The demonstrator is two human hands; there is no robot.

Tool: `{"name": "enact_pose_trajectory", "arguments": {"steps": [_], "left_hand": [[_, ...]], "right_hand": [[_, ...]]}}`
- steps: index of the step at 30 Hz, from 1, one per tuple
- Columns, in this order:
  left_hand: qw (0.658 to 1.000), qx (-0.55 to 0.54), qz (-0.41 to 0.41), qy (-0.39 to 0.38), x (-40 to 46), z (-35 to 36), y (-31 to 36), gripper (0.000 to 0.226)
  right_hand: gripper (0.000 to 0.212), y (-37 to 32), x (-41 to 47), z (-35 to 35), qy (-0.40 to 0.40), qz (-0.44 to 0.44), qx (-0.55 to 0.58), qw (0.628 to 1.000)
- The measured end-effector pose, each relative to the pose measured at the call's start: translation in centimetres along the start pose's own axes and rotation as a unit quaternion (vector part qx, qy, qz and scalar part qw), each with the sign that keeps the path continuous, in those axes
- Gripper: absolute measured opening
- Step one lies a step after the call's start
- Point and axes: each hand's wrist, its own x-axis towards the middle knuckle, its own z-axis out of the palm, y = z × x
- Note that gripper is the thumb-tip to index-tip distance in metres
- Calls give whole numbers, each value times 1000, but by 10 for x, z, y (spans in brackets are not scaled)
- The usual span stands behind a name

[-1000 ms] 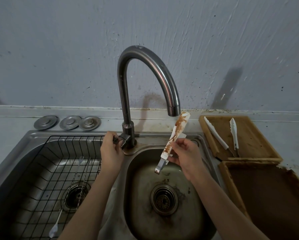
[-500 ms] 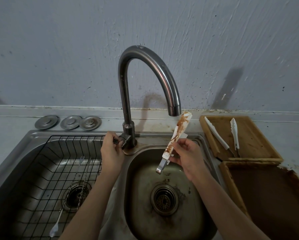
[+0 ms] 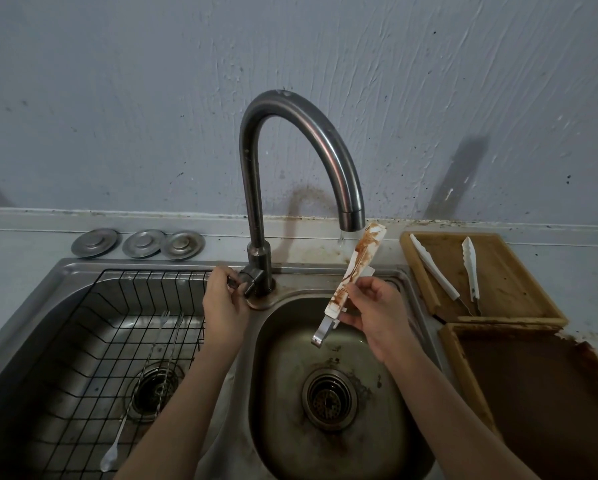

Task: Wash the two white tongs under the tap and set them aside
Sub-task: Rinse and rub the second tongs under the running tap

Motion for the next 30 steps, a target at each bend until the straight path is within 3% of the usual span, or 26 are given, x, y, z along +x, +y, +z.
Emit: {"name": "enact_pose_trajectory", "arguments": {"steps": [28, 30], "left_hand": [[999, -30, -30, -15, -3, -4, 5, 17], [999, -6, -52, 2, -14, -3, 9, 35]], "right_hand": [[6, 2, -2, -4, -1, -2, 2, 1000], [6, 3, -1, -4, 1, -6, 0, 1000]]}}
